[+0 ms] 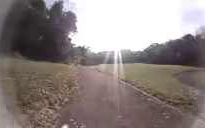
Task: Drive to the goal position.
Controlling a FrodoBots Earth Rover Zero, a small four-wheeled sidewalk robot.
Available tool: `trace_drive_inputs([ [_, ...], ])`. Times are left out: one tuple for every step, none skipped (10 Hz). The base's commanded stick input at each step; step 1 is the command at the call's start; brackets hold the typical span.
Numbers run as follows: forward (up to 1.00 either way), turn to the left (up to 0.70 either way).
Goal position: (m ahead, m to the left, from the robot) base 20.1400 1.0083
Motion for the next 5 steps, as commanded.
trace_drive_inputs([
  [0.85,0.0],
  [0.85,0.0],
  [0.85,0.0],
  [0.85,0.0],
  [0.85,0.0],
])
